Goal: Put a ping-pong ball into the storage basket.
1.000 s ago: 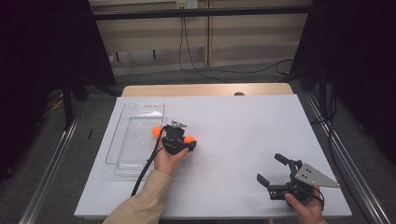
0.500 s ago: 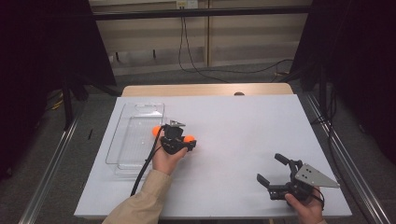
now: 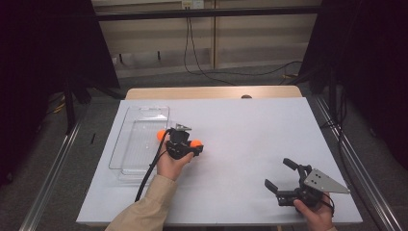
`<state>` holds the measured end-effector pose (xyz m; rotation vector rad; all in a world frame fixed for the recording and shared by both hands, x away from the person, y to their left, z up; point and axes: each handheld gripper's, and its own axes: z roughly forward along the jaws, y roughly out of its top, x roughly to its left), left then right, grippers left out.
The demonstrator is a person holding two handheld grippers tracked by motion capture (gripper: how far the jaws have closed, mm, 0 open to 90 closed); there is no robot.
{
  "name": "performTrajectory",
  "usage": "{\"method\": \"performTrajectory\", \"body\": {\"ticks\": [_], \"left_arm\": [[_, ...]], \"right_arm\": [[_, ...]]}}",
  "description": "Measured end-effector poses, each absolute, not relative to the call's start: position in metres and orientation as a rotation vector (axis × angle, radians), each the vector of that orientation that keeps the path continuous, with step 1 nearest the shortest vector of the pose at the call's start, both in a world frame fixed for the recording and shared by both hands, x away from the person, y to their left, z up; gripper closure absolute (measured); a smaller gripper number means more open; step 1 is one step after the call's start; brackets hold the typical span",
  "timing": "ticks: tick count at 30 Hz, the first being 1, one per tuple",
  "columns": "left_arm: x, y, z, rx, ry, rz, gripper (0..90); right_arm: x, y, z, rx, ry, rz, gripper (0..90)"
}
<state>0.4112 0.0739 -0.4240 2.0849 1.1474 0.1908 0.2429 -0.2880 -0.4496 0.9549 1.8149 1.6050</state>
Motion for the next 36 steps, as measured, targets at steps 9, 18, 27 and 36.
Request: {"method": "performTrajectory", "body": {"ticks": [9,18,27,36], "left_arm": [[0.410,0.075,-0.421,2.083,1.139,0.174,50.9],[0.409,0.076,-0.417,2.083,1.129,0.168,50.9],[0.410,0.078,-0.414,2.072,1.124,0.165,50.9],[0.409,0.078,-0.410,2.073,1.115,0.145,50.9]], "right_arm": [[0.243,-0.288,-0.449,0.952,1.815,1.605,2.6],[0.243,-0.288,-0.450,0.952,1.816,1.603,2.6],[0.243,-0.288,-0.449,0.950,1.818,1.597,2.6],[0.242,-0.289,-0.449,0.949,1.817,1.594,2.6]]}}
